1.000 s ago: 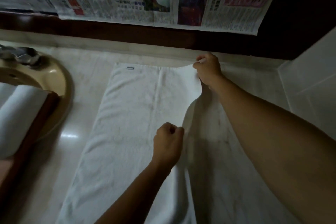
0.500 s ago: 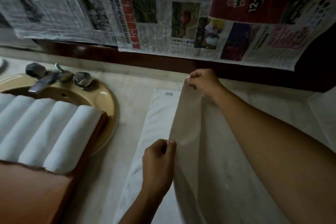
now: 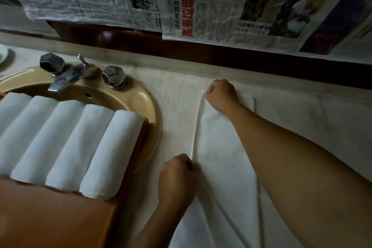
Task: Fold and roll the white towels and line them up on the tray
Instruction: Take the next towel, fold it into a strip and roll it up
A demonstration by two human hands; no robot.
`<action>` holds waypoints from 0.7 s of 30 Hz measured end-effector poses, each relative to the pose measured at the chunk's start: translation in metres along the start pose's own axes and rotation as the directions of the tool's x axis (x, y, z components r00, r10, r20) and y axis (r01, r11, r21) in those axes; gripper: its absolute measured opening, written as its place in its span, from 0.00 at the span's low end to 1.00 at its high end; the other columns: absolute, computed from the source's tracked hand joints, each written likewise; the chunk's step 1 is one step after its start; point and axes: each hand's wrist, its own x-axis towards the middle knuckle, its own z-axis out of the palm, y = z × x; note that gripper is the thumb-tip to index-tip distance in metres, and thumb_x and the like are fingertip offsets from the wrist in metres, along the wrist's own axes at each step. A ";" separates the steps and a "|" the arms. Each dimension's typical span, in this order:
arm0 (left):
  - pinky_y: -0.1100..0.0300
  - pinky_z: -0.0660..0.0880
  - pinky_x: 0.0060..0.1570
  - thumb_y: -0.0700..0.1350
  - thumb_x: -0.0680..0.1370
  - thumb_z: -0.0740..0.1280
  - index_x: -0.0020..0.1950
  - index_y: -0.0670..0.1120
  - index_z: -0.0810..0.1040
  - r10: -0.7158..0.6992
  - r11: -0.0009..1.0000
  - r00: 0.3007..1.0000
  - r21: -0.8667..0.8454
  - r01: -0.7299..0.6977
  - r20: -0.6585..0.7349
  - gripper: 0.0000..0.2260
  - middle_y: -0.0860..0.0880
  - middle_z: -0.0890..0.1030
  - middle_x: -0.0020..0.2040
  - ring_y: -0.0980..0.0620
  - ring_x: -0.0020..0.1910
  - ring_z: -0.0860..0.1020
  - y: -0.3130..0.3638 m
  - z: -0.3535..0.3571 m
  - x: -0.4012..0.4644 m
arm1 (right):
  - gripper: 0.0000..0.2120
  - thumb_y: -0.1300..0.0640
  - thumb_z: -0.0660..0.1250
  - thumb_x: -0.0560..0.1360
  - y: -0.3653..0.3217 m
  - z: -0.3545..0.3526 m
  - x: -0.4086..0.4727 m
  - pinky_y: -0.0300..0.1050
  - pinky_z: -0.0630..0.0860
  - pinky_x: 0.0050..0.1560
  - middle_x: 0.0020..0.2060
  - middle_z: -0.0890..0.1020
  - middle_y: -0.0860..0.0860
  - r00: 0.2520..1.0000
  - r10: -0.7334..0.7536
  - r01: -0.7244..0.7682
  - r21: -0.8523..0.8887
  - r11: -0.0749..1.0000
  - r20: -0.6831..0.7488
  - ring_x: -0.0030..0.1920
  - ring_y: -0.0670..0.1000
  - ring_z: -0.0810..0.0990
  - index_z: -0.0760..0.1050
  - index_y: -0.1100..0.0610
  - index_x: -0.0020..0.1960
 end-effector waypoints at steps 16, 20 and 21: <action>0.57 0.79 0.43 0.55 0.82 0.62 0.54 0.50 0.78 0.410 0.866 0.912 0.324 -0.381 -0.022 0.11 0.50 0.82 0.48 0.54 0.42 0.79 0.038 -0.023 0.079 | 0.12 0.58 0.62 0.78 0.035 -0.017 -0.050 0.48 0.72 0.57 0.60 0.76 0.52 0.973 -0.131 0.119 -0.073 0.990 -0.191 0.60 0.56 0.74 0.78 0.56 0.60; 0.47 0.60 0.74 0.59 0.84 0.51 0.80 0.50 0.56 0.571 0.571 0.771 0.538 -0.620 0.282 0.26 0.46 0.58 0.81 0.46 0.78 0.58 0.057 0.007 0.125 | 0.24 0.45 0.55 0.82 0.078 -0.015 -0.082 0.57 0.61 0.71 0.78 0.61 0.53 0.990 -0.129 0.105 -0.337 0.936 -0.049 0.76 0.56 0.59 0.65 0.53 0.75; 0.46 0.53 0.77 0.61 0.84 0.46 0.82 0.50 0.48 0.541 0.527 0.757 0.555 -0.644 0.365 0.29 0.47 0.48 0.82 0.47 0.81 0.49 0.057 0.013 0.134 | 0.28 0.41 0.50 0.82 0.087 -0.013 -0.085 0.56 0.57 0.73 0.80 0.54 0.52 0.996 -0.092 0.087 -0.380 0.921 0.003 0.78 0.54 0.53 0.58 0.52 0.78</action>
